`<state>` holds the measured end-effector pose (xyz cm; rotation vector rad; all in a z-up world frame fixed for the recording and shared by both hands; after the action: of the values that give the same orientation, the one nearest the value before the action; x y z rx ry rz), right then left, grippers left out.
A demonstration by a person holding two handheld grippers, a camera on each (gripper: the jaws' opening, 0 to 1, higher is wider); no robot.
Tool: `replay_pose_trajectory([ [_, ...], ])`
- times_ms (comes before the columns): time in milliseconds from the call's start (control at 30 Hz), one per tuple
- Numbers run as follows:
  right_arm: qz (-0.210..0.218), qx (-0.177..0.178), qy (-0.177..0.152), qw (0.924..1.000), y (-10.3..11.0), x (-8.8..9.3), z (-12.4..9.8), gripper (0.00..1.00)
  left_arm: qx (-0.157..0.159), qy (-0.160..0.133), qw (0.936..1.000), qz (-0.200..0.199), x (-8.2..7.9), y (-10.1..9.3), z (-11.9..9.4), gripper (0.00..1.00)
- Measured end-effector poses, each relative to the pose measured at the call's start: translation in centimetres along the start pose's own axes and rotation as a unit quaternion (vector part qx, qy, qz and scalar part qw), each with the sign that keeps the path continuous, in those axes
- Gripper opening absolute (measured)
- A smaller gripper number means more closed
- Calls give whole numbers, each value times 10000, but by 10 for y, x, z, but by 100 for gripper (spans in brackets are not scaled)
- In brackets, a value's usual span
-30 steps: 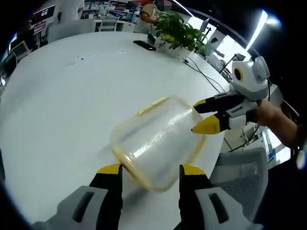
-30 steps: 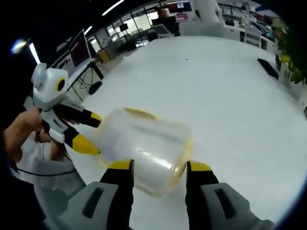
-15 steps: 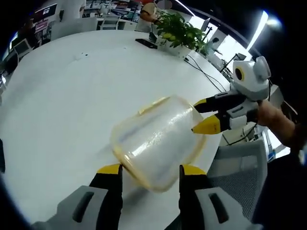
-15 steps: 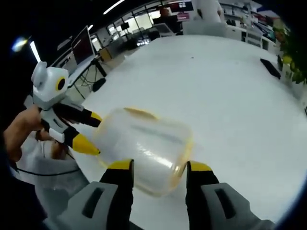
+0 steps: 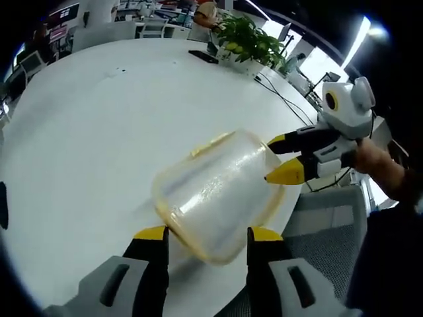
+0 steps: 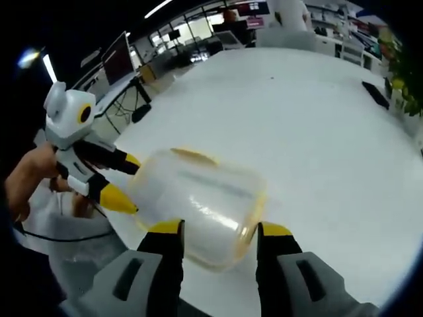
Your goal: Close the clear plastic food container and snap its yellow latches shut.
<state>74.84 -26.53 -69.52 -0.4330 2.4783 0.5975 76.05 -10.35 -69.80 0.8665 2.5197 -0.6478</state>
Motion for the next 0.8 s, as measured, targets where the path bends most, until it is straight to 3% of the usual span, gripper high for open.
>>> replay_pose_trajectory([
  [533,21,0,44,10000,8,4,0,40,22,-42,10000,-3,9,1,-6,41],
  [800,34,-165,93,9998,6,5,-1,40,49,-103,9999,-23,9,1,-6,41],
])
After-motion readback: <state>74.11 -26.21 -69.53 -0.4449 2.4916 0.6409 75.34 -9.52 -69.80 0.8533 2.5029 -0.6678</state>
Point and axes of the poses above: the point that each gripper's makers call its tool centre point, and the gripper's own axes: z roughly forward along the fingers, y roughly to its left, x roughly out of its underside, the point moved 4 cm from there along -z, roughly backward along the fingers, and after that the axes turned 3 degrees about -x, right-handed, at the moved point
